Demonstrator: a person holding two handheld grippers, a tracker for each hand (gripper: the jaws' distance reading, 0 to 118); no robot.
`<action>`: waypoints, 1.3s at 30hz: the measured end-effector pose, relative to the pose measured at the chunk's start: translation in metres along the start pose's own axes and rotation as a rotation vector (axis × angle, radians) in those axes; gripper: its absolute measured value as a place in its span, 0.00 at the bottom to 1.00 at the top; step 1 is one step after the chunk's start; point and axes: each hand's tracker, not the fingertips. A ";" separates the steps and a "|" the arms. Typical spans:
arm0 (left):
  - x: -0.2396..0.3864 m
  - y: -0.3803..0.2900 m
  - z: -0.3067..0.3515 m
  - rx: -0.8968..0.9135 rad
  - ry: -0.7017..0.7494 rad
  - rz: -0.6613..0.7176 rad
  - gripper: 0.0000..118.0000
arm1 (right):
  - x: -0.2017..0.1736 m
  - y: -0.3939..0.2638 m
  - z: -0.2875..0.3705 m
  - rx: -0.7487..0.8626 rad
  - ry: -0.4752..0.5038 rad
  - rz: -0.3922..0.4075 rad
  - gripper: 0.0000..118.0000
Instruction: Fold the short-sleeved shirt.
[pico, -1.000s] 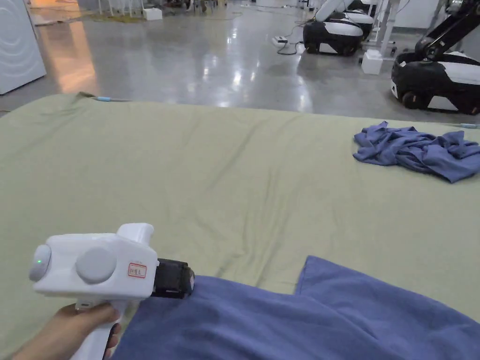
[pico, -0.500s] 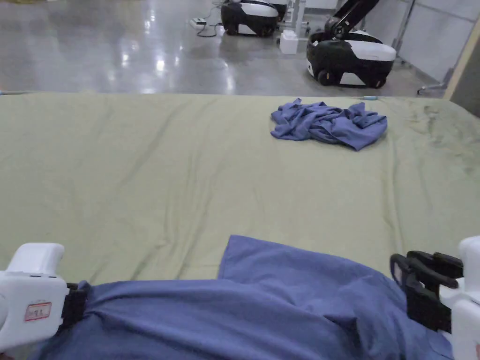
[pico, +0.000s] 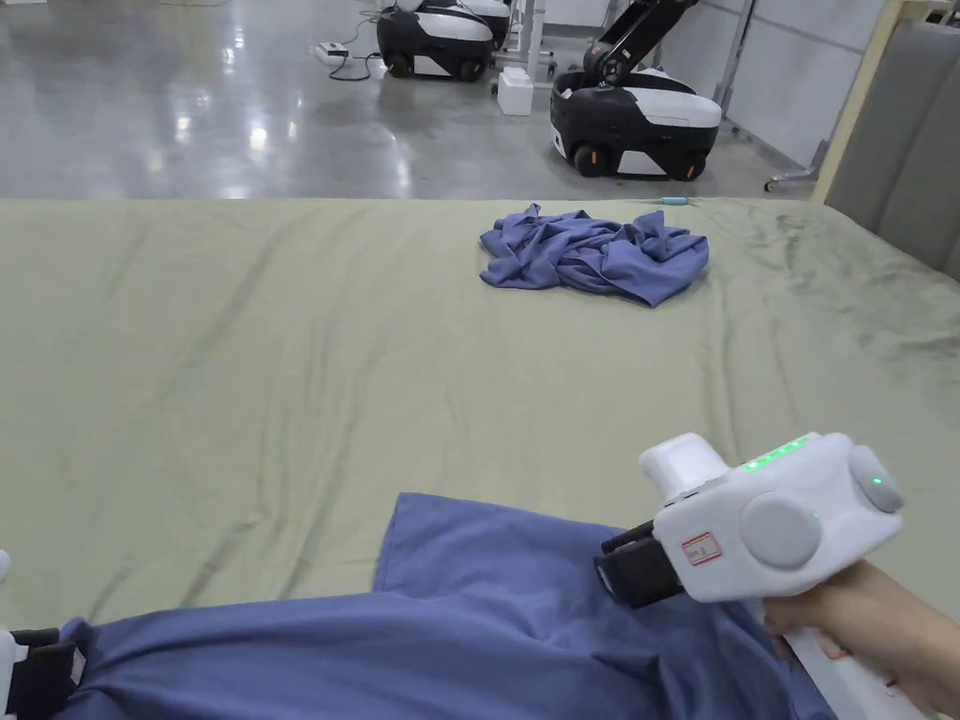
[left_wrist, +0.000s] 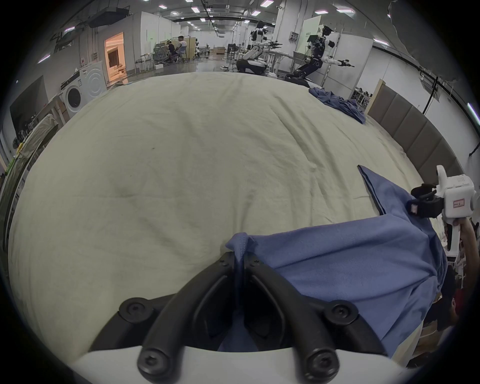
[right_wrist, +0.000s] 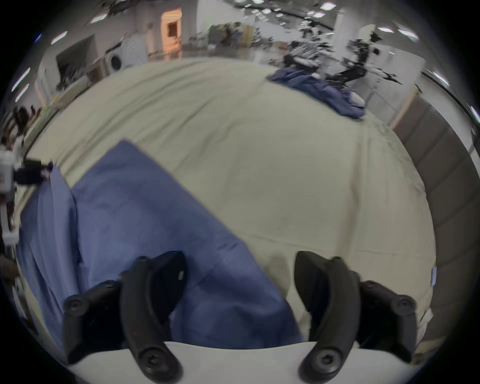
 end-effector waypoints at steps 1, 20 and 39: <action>0.001 0.000 0.000 0.000 0.001 -0.003 0.05 | -0.004 -0.001 -0.003 -0.015 -0.005 0.023 0.44; 0.009 0.046 0.202 0.476 0.014 -0.018 0.05 | 0.021 -0.022 0.283 0.693 -0.135 -0.266 0.06; 0.014 0.200 0.392 0.816 0.265 -0.026 0.05 | 0.077 0.070 0.450 0.993 -0.211 -0.353 0.06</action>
